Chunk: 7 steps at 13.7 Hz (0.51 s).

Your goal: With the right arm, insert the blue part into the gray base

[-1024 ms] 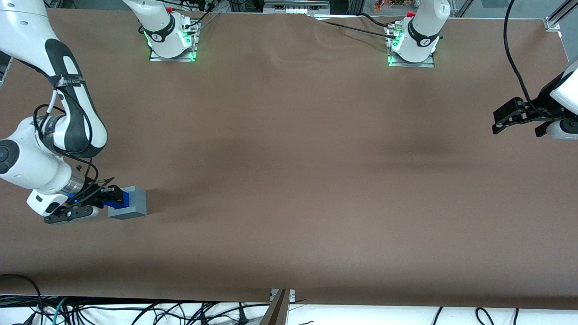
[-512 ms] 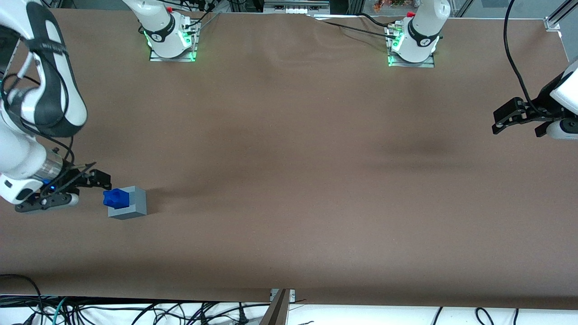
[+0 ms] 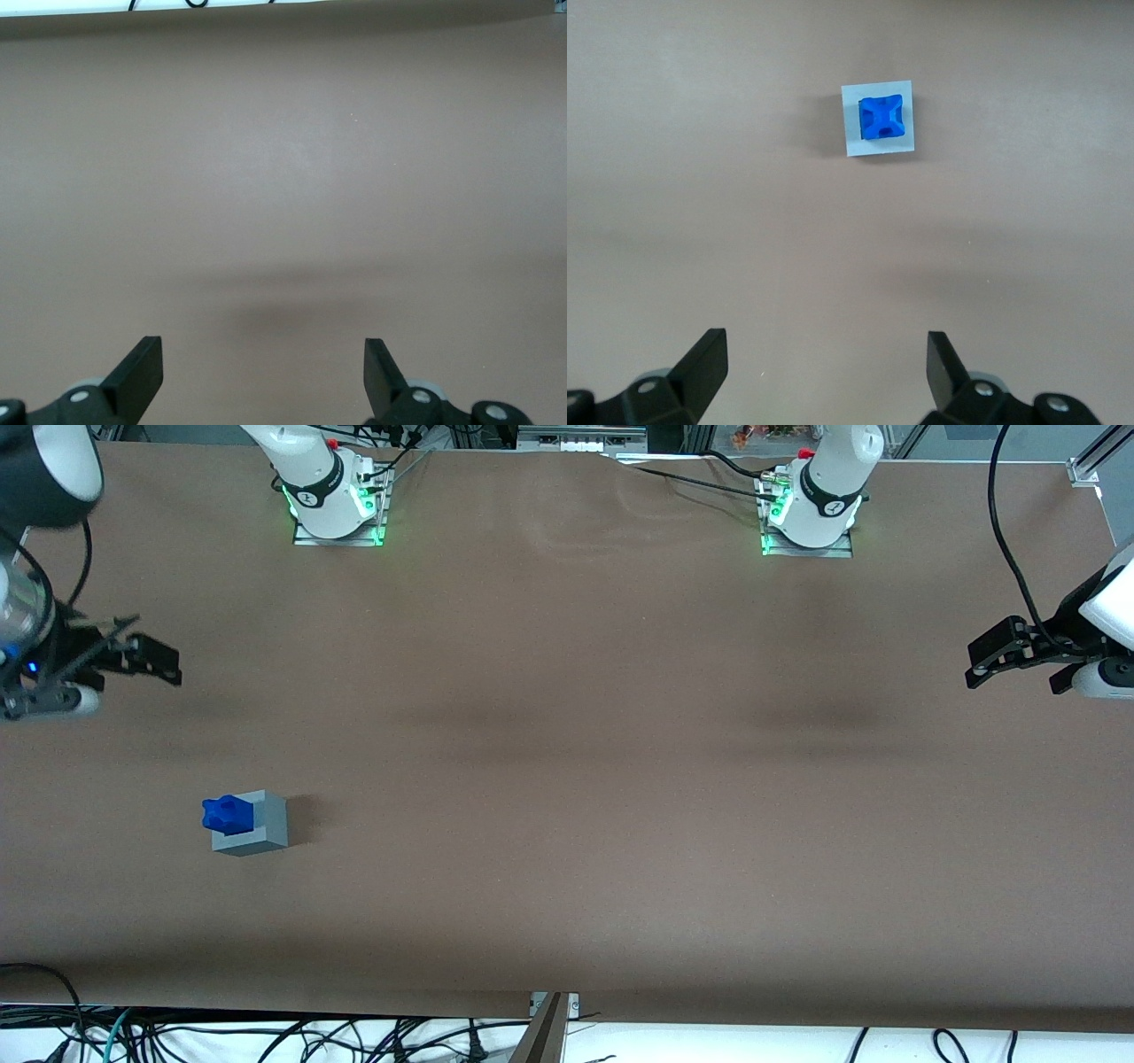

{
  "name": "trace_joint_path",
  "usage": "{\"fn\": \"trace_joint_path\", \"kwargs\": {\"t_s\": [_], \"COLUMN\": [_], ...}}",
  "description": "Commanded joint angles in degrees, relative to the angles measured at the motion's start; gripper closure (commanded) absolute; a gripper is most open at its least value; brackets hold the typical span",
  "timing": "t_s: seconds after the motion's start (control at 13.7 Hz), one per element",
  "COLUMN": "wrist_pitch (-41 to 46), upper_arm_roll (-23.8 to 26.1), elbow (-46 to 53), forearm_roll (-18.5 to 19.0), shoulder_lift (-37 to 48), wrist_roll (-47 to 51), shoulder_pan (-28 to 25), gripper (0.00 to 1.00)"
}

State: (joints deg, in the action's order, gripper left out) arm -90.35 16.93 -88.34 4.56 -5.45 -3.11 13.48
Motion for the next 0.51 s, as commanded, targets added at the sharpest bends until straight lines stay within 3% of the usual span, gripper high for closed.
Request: {"fn": "trace_joint_path", "kwargs": {"t_s": [0.0,0.44], "wrist_pitch": [0.79,1.48], "upper_arm_roll": [0.64,0.65], "elbow": [1.15,1.15], "forearm_roll": [-0.96,-0.87], "shoulder_lift": [-0.26,-0.18], "wrist_roll": [0.82,0.30], "shoulder_pan": [0.49,0.49], "gripper": [0.01,0.01]}}
